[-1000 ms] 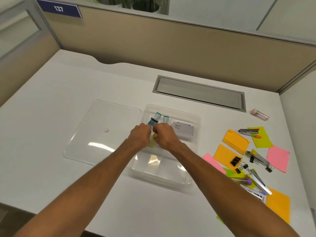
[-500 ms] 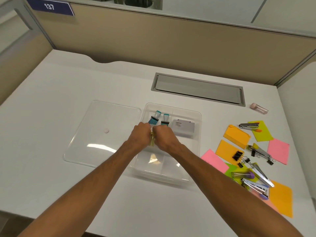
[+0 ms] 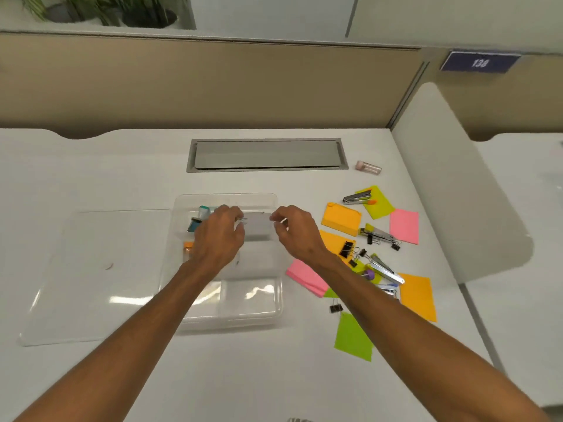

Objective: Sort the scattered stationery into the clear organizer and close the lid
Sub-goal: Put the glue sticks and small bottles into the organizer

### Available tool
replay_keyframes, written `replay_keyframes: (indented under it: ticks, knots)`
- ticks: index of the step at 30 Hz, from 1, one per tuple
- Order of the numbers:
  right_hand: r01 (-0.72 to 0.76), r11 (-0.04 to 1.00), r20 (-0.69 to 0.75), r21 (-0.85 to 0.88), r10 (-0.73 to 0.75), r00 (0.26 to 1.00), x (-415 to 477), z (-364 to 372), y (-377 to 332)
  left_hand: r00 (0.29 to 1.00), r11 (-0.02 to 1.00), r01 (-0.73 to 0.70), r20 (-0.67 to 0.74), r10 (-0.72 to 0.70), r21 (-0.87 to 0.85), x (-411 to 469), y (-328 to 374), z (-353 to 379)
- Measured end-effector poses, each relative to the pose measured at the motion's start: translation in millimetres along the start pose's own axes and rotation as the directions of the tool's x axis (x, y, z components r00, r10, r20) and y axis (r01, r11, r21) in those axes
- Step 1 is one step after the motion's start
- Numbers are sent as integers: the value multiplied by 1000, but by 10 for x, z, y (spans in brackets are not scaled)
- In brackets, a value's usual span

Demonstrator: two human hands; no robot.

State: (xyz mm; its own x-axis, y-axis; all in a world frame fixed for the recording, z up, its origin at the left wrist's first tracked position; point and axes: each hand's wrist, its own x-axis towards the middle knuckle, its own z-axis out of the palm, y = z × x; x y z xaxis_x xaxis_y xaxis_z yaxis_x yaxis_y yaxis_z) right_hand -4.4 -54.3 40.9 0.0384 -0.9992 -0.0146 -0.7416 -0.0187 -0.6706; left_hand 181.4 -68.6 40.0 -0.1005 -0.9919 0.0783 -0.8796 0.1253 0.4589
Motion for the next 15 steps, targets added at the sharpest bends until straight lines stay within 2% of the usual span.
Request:
replay_keyframes:
  ticks: [8, 15]
  knots:
    - [-139, 989, -27, -58, 138, 990, -405, -817, 1174, 970, 985, -145, 182, 159, -89, -85, 1137, 690]
    - [-239, 968, -74, -80, 233, 970, -448, -1349, 1874, 938, 979, -171, 285, 196, -109, -80, 1783, 1039]
